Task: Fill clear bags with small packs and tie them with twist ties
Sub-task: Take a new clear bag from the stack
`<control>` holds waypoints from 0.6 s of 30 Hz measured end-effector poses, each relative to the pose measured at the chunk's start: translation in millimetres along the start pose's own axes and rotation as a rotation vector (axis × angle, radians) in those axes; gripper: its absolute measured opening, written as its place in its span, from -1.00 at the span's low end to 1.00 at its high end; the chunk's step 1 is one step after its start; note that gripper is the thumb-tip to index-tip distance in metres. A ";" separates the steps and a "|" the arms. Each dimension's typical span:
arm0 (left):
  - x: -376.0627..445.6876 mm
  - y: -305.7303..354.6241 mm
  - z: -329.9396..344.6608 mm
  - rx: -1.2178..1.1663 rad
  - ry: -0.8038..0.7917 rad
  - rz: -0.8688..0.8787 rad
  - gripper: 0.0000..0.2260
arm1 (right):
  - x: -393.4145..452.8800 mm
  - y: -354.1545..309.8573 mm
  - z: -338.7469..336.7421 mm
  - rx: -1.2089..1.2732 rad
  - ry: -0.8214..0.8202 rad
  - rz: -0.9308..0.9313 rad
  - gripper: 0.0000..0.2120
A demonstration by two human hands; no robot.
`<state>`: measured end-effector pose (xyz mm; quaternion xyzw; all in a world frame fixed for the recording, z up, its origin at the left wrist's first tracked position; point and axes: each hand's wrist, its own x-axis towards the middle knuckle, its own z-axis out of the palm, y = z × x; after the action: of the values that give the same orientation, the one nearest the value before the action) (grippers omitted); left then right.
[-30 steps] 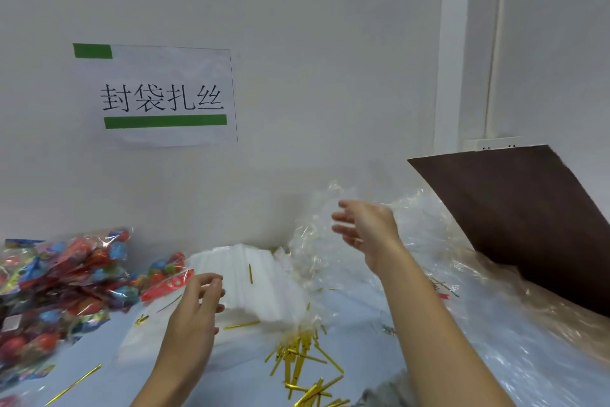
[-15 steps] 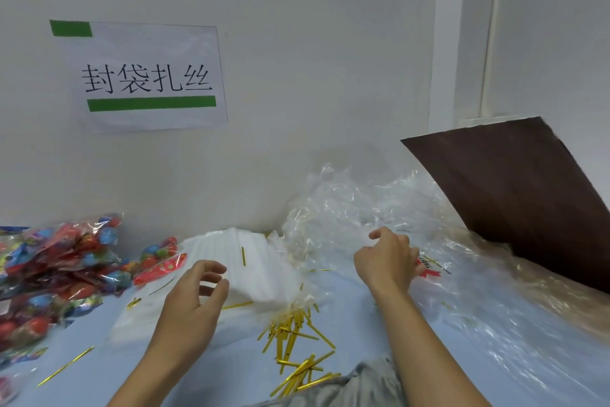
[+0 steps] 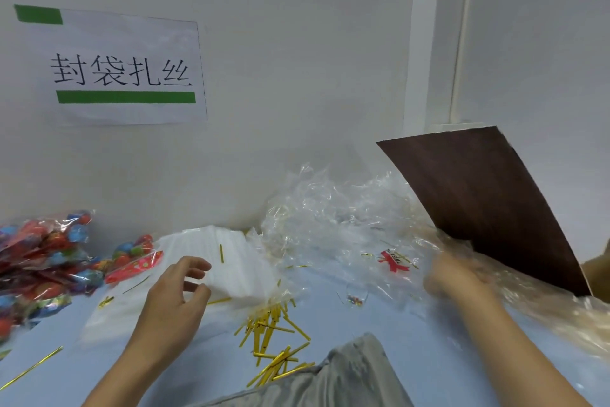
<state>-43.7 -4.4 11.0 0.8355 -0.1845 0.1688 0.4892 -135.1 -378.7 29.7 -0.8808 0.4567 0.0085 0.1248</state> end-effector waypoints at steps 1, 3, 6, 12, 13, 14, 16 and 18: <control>-0.5 0.5 -0.1 0.002 -0.004 -0.003 -0.77 | 1.1 11.1 4.2 0.013 0.011 0.014 -0.44; -1.7 1.2 0.2 0.000 -0.008 -0.004 -0.76 | 0.4 26.3 12.4 0.094 0.078 0.037 -0.53; -2.7 2.1 -0.3 -0.010 -0.009 -0.003 -0.76 | -5.6 33.4 15.0 0.176 0.253 0.034 -0.67; -1.0 2.1 -0.4 -0.019 0.004 -0.014 -0.78 | -21.7 0.9 -18.3 0.209 0.466 -0.003 -0.53; -0.8 2.4 -0.6 -0.020 0.006 -0.013 -0.78 | -27.1 -8.4 -24.6 0.224 0.494 -0.029 -0.48; -0.8 2.6 -1.0 -0.020 0.009 -0.010 -0.78 | -33.2 -18.5 -30.2 0.250 0.525 -0.067 -0.47; 0.1 3.3 -1.6 -0.024 0.017 -0.004 -0.78 | -47.3 -43.9 -38.4 0.336 0.583 -0.179 -0.49; 1.4 5.3 -3.2 -0.056 0.033 -0.007 -0.75 | -65.5 -74.5 -43.2 0.460 0.603 -0.329 -0.53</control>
<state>-45.4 -4.3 17.2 0.8193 -0.1783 0.1757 0.5159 -117.5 -294.8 95.8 -0.8541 0.3160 -0.3724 0.1786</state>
